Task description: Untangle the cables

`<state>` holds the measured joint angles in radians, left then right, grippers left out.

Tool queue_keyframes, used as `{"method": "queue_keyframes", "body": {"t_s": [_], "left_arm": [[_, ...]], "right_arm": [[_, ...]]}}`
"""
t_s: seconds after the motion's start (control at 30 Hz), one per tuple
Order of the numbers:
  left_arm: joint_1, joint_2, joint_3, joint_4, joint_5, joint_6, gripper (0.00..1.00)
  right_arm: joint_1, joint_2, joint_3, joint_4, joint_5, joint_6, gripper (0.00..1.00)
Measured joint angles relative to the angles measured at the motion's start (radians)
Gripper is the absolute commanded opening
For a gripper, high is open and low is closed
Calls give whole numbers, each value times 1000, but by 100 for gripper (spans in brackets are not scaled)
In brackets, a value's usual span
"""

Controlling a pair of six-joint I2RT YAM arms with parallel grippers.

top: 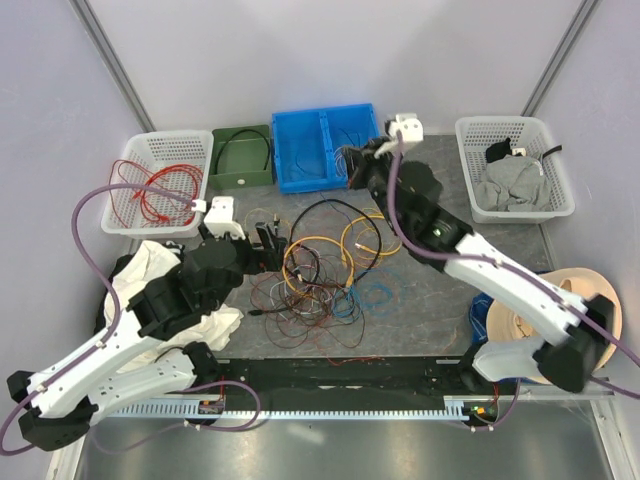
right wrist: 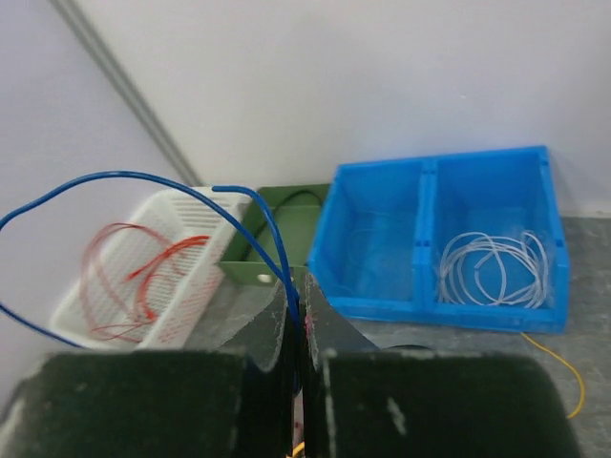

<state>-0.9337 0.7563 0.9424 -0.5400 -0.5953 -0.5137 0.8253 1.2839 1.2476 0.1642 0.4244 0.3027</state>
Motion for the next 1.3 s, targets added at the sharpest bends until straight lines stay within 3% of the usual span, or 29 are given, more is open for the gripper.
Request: {"method": "queue_keyframes", "body": {"t_s": [0.17, 0.47, 0.93, 1.3], "left_arm": [[0, -148, -98, -61, -36, -107, 100], [0, -379, -187, -128, -70, -190, 100], [0, -356, -196, -194, -166, -200, 100], [0, -245, -193, -192, -217, -196, 100]], "right_arm": [[-106, 273, 163, -15, -13, 15, 0], [-167, 705, 504, -2, -49, -44, 0], [-236, 1140, 963, 8, -2, -217, 0], [-255, 1286, 1082, 49, -28, -247, 0]]}}
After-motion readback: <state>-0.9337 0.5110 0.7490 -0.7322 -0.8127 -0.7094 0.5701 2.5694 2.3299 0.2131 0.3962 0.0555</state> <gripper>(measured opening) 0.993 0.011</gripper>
